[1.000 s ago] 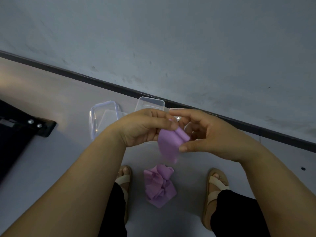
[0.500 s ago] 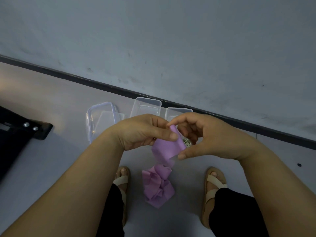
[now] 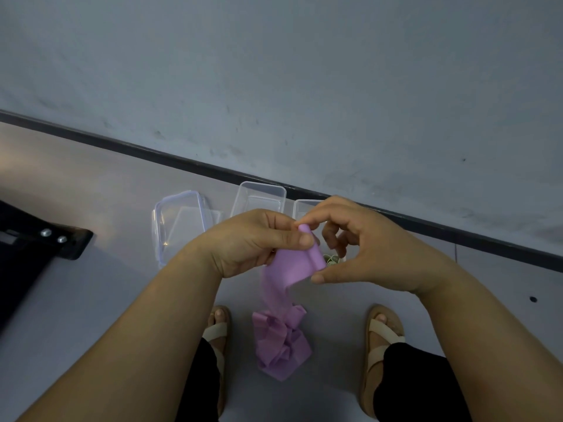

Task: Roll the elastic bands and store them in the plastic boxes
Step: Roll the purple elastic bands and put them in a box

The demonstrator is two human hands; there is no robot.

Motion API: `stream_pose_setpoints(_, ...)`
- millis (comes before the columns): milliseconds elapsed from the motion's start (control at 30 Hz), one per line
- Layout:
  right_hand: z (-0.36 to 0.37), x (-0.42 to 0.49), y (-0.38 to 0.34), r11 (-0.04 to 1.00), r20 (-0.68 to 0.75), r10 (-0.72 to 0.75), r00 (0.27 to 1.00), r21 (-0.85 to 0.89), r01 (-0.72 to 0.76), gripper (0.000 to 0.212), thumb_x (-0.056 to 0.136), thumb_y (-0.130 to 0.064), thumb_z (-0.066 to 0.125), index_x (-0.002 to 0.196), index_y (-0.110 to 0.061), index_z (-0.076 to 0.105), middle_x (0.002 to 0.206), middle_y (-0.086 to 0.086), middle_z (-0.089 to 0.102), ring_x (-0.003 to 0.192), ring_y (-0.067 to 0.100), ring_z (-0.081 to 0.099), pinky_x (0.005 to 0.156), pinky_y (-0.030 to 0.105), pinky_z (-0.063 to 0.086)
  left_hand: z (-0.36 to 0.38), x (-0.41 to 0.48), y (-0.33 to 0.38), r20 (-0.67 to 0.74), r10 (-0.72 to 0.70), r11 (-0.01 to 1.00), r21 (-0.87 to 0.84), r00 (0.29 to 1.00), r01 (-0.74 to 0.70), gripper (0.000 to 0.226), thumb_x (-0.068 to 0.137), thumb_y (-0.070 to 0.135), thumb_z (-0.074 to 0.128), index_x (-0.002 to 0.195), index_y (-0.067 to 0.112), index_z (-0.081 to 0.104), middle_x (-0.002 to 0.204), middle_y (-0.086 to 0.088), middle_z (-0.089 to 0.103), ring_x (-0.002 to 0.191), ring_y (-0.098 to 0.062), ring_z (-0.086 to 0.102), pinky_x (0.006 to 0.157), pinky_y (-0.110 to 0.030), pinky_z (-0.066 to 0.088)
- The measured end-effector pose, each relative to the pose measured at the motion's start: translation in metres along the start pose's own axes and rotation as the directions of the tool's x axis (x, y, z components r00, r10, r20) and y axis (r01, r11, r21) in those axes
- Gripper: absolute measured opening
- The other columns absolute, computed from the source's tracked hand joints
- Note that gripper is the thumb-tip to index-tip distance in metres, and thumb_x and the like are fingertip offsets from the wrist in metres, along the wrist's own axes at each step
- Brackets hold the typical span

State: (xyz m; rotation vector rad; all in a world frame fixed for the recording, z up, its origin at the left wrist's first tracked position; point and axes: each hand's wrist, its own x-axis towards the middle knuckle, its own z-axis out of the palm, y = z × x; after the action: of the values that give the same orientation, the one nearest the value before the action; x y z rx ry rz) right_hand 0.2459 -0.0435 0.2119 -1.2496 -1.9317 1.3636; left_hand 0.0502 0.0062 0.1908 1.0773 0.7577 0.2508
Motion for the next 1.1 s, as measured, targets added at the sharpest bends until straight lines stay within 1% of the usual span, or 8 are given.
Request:
stream_pose_setpoints(133, 0.002, 0.001, -0.001, 0.999, 0.031, -0.028, 0.999, -0.022, 0.029, 0.069, 0.067, -0.023, 0.082, 0.12, -0.045, 0.045, 0.119, -0.025, 0.045, 0.09, 0.008, 0.051, 0.072, 0.027, 0.052, 0.001, 0.0, 0.001, -0.019, -0.001, 1.0, -0.009, 1.0, 0.0, 0.051, 0.036, 0.051, 0.089, 0.073, 0.017, 0.077, 0.077, 0.001, 0.071, 0.075, -0.01, 0.066, 0.07, -0.023, 0.053)
stream_pose_setpoints(333, 0.001, 0.001, -0.002, 0.999, -0.017, -0.041, 0.999, 0.027, 0.041, 0.058, 0.066, -0.017, 0.083, 0.115, -0.033, 0.057, 0.107, -0.02, 0.055, 0.073, 0.009, 0.054, 0.065, 0.037, 0.052, 0.003, 0.0, -0.002, -0.045, -0.042, 0.998, -0.041, 0.998, 0.04, 0.052, 0.034, 0.05, 0.09, 0.07, 0.015, 0.077, 0.076, -0.002, 0.072, 0.077, -0.014, 0.066, 0.077, -0.027, 0.052)
stream_pose_setpoints(467, 0.001, 0.001, -0.002, 0.999, -0.036, -0.047, 0.998, 0.014, 0.047, 0.055, 0.067, -0.018, 0.082, 0.114, -0.035, 0.058, 0.1, -0.025, 0.055, 0.072, 0.007, 0.052, 0.065, 0.028, 0.051, 0.009, 0.0, 0.002, -0.075, -0.05, 0.998, -0.053, 0.996, 0.046, 0.009, 0.067, 0.022, 0.08, 0.065, 0.014, 0.076, 0.072, -0.001, 0.072, 0.074, -0.012, 0.066, 0.073, -0.022, 0.054)
stream_pose_setpoints(500, 0.002, 0.002, -0.002, 0.999, -0.031, -0.047, 0.998, 0.013, 0.047, 0.057, 0.067, -0.019, 0.082, 0.115, -0.038, 0.056, 0.102, -0.026, 0.054, 0.073, 0.008, 0.052, 0.065, 0.029, 0.052, 0.01, 0.0, 0.003, -0.092, -0.053, 0.997, -0.064, 0.994, 0.047, 0.008, 0.068, 0.02, 0.075, 0.063, 0.014, 0.075, 0.07, 0.0, 0.071, 0.071, -0.01, 0.066, 0.07, -0.021, 0.053)
stream_pose_setpoints(600, 0.003, 0.003, -0.001, 0.999, -0.023, -0.038, 0.999, -0.011, 0.038, 0.063, 0.067, -0.025, 0.081, 0.117, -0.044, 0.048, 0.111, -0.025, 0.05, 0.081, 0.009, 0.053, 0.068, 0.03, 0.053, 0.011, -0.001, 0.004, -0.128, -0.056, 0.996, -0.07, 0.99, 0.047, 0.014, 0.064, 0.023, 0.063, 0.058, 0.015, 0.074, 0.066, 0.002, 0.069, 0.066, -0.009, 0.064, 0.065, -0.022, 0.052)
stream_pose_setpoints(867, 0.002, 0.003, 0.001, 0.999, -0.03, -0.039, 0.999, -0.032, 0.038, 0.054, 0.067, -0.025, 0.082, 0.11, -0.039, 0.054, 0.111, -0.017, 0.05, 0.082, 0.009, 0.051, 0.065, 0.025, 0.051, 0.01, 0.0, 0.002, -0.142, -0.062, 0.997, -0.062, 0.988, 0.053, 0.017, 0.06, 0.024, 0.067, 0.066, 0.011, 0.075, 0.072, -0.003, 0.069, 0.071, -0.014, 0.064, 0.069, -0.024, 0.053)
stream_pose_setpoints(1033, 0.003, 0.003, 0.0, 0.999, -0.017, -0.02, 1.0, -0.026, 0.019, 0.059, 0.062, -0.041, 0.076, 0.113, -0.043, 0.047, 0.113, -0.022, 0.048, 0.085, 0.008, 0.053, 0.067, 0.022, 0.051, 0.008, 0.001, 0.001, -0.176, -0.052, 0.997, -0.062, 0.983, 0.042, 0.015, 0.061, 0.024, 0.067, 0.066, 0.013, 0.076, 0.074, -0.002, 0.07, 0.076, -0.017, 0.063, 0.077, -0.03, 0.051)
stream_pose_setpoints(1100, 0.003, 0.003, 0.001, 0.999, -0.011, -0.024, 1.0, -0.025, 0.023, 0.057, 0.066, -0.032, 0.08, 0.113, -0.04, 0.049, 0.113, -0.02, 0.049, 0.084, 0.01, 0.054, 0.067, 0.025, 0.052, 0.008, 0.001, 0.001, -0.17, -0.054, 0.997, -0.059, 0.984, 0.045, 0.016, 0.06, 0.026, 0.067, 0.066, 0.013, 0.075, 0.074, -0.002, 0.07, 0.077, -0.017, 0.062, 0.078, -0.03, 0.051)
